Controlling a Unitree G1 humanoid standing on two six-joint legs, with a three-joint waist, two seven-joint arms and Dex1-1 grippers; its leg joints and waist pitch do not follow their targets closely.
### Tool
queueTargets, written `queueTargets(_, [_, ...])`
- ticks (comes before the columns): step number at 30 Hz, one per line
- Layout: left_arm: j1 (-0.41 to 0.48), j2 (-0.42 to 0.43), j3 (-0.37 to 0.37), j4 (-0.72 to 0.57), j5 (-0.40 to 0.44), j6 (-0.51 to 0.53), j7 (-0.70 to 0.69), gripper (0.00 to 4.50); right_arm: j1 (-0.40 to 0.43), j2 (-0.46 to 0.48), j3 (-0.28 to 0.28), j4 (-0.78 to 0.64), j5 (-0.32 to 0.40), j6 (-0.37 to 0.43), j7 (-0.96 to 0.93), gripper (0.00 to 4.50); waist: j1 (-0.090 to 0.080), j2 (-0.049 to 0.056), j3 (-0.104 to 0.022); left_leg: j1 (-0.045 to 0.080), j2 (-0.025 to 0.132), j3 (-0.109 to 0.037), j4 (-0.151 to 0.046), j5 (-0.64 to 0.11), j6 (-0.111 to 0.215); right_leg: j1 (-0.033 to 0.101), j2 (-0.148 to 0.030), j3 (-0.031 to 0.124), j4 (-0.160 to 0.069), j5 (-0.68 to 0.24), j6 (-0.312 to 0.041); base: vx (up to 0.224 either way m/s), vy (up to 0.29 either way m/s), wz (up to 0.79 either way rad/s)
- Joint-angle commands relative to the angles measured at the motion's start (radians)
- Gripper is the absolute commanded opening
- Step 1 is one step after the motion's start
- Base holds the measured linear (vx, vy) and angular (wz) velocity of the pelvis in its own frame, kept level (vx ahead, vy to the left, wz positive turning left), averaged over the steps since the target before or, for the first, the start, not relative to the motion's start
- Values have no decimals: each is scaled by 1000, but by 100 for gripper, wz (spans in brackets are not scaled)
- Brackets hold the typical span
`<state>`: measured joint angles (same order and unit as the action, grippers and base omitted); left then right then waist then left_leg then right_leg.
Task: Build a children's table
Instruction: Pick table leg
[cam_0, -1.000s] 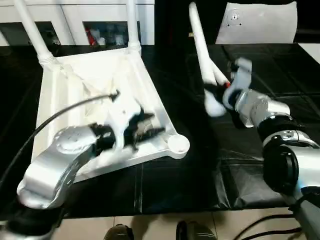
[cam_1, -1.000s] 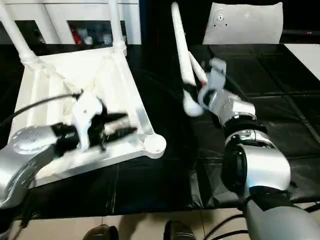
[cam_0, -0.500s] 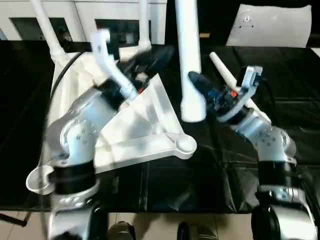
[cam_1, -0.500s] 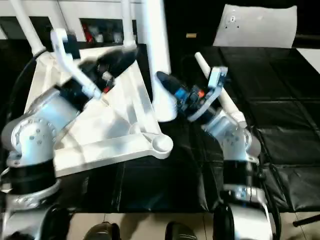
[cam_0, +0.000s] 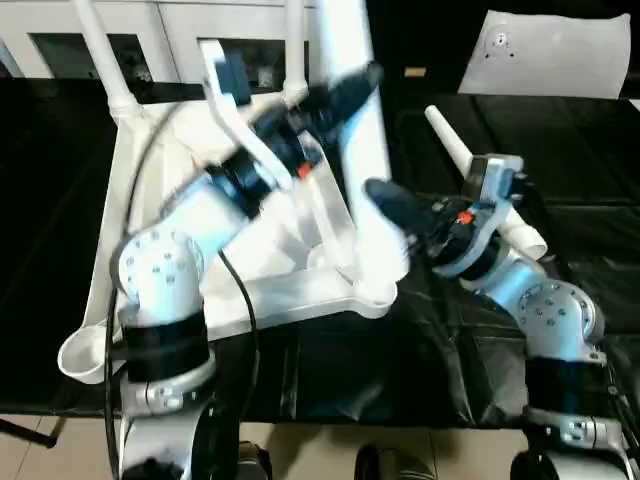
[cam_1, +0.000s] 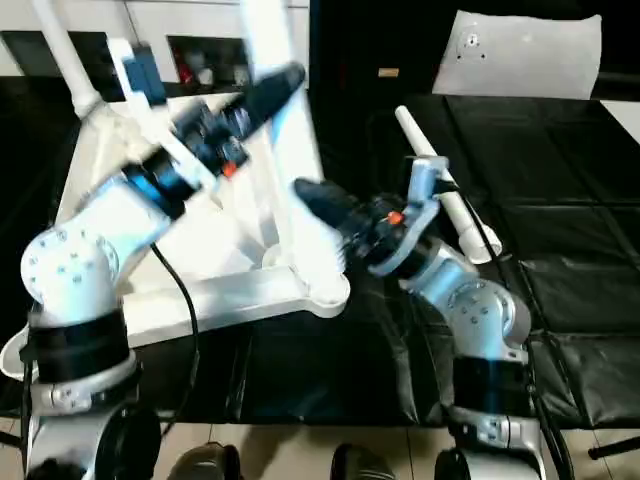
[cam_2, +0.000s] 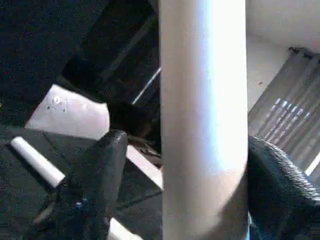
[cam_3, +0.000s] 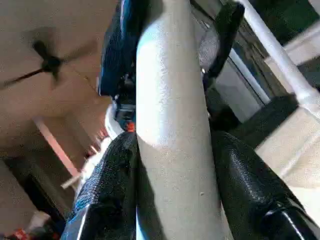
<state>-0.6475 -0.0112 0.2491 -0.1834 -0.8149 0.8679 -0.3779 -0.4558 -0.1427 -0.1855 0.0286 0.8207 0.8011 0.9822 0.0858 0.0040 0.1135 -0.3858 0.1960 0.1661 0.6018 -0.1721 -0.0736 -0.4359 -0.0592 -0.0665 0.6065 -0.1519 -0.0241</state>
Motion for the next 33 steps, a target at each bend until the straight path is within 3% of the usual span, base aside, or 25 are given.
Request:
queueTargets(1, [13,12,-36,-28,42,-3,16,330,9,-1,30,-44,-60,-61,-34,186,-1,-4,-86,8,16,-3,-64,-144,43,66,-59,35,-96,-398,-88,0,0,0])
queueTargets(4, [30,10,-55,-40,101,-24,92,295,29,5,89,-71,-165,-157,-85,186,-2,-4,-86,7,19,-4,-65,-147,33,66,-60,36,-94,-390,-84,0,0,0])
queueTargets(7, [38,-1,-69,-52,139,-46,144,280,44,12,119,-85,-214,-207,-113,186,-4,-3,-87,7,19,-4,-66,-141,38,67,-58,36,-94,-362,-91,0,0,0])
queueTargets(13, [72,-42,-131,-96,247,-90,268,230,66,56,143,-91,-270,-304,-176,186,-7,0,-88,4,23,-3,-65,-129,53,69,-59,39,-87,-273,-132,0,0,0])
queueTargets(16, [84,-90,-123,-111,257,-110,331,212,64,70,151,-72,-300,-357,-201,186,-8,-1,-85,3,22,-1,-64,-144,52,70,-61,39,-89,-289,-137,0,0,0])
queueTargets(23, [91,-99,-126,-127,254,-113,350,189,68,66,171,-62,-316,-382,-198,186,-10,-2,-83,3,19,-4,-67,-168,53,69,-59,37,-97,-347,-104,0,0,0])
queueTargets(33, [110,-104,-147,-141,237,-118,342,188,72,63,186,-55,-329,-409,-199,186,-22,-2,-81,1,18,-4,-67,-171,61,69,-57,37,-96,-328,-114,0,0,0])
